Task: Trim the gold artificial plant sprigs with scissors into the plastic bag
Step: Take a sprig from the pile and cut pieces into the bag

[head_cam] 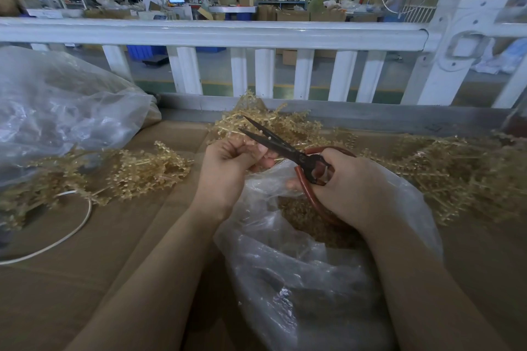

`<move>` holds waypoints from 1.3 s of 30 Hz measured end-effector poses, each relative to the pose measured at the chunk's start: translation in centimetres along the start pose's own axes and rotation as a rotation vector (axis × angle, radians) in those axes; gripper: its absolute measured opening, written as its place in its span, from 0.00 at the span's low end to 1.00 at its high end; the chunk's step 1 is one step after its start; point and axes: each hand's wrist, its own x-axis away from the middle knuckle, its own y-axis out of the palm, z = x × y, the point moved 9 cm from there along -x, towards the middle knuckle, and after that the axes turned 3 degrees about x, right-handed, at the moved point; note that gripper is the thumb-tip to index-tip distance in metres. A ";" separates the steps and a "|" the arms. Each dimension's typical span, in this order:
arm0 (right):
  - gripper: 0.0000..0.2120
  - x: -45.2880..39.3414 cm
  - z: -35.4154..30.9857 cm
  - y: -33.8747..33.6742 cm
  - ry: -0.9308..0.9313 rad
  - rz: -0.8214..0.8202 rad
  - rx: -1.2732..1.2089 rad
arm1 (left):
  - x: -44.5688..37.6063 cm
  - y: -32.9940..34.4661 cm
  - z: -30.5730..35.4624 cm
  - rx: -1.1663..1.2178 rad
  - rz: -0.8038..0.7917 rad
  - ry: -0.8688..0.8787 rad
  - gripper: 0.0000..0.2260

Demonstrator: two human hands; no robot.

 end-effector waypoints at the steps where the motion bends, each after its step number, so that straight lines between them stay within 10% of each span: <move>1: 0.37 0.0 0.1 0.1 0.002 -0.003 -0.003 | 0.0 0.0 0.0 -0.003 0.000 0.000 0.07; 10: 0.44 -0.1 0.5 0.5 0.032 -0.002 -0.027 | -0.1 0.0 0.0 -0.024 0.011 0.015 0.05; 18: 0.28 0.2 -0.1 -0.2 -0.039 0.027 0.020 | 0.1 0.8 0.2 -0.122 -0.071 0.065 0.06; 34: 0.27 0.1 0.4 -0.1 -0.006 0.059 -0.037 | 0.1 0.7 -0.4 0.040 -0.065 0.022 0.01; 39: 0.37 0.1 0.8 0.1 0.023 0.057 -0.063 | -0.2 -0.4 -0.7 0.226 -0.018 -0.025 0.06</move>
